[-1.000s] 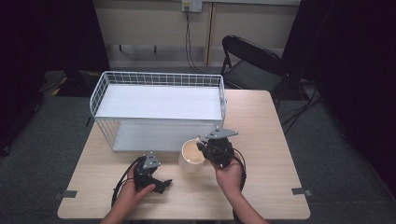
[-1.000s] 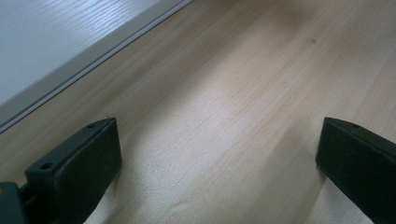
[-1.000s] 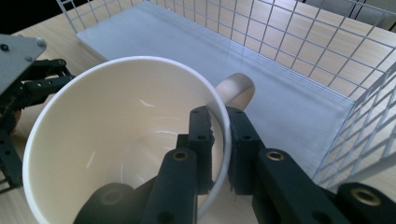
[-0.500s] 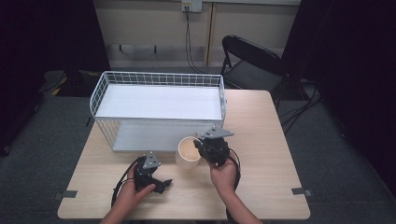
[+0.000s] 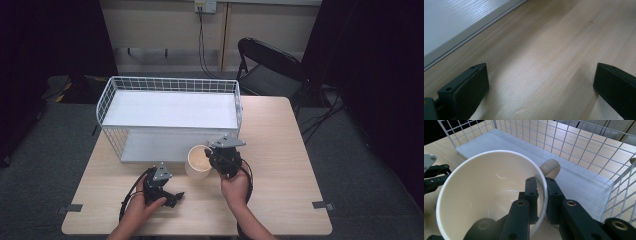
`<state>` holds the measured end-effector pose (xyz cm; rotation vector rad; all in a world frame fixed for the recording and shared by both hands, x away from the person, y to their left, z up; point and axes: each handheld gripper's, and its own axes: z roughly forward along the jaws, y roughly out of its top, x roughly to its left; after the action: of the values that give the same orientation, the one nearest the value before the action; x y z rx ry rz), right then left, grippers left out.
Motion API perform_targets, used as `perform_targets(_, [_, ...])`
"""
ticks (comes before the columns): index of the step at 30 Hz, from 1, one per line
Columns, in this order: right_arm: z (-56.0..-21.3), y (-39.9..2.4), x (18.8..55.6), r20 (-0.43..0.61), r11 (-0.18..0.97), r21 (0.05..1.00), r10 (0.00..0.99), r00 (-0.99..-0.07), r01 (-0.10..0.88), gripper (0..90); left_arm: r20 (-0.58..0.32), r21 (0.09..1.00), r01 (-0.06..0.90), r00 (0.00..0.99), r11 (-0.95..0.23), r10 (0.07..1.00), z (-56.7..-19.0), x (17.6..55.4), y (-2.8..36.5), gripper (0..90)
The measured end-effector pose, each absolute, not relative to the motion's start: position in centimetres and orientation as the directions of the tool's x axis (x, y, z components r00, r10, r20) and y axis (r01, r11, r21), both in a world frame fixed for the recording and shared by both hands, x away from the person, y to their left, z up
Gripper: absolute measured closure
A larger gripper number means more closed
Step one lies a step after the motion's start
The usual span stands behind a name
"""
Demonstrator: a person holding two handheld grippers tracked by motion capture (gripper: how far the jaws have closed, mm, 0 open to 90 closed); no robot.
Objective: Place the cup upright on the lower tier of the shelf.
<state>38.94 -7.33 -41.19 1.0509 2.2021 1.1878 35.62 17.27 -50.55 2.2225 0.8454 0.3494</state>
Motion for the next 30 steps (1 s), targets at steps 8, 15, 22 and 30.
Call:
perform_targets(8, [-41.6, -7.0, 39.2, -0.018, 0.341, 0.841, 0.793, -0.608, 0.420, 82.4, -0.003, 0.711, 0.468, 0.748, -0.525, 0.664, -50.5, 35.6, 17.3, 0.0])
perform_targets(15, [-41.7, -6.4, 39.3, -0.034, 0.343, 0.845, 0.801, -0.597, 0.411, 82.4, -0.003, 0.711, 0.468, 0.748, -0.524, 0.664, -50.5, 35.6, 17.3, 0.0])
perform_targets(22, [-42.1, -6.2, 39.7, -0.048, 0.341, 0.846, 0.814, -0.578, 0.410, 82.4, -0.003, 0.711, 0.468, 0.748, -0.524, 0.664, -50.5, 35.6, 17.3, 0.0])
perform_targets(30, [-42.2, -5.9, 40.1, -0.054, 0.338, 0.846, 0.824, -0.565, 0.413, 82.4, -0.003, 0.711, 0.468, 0.748, -0.524, 0.664, -50.5, 35.6, 17.3, 0.0])
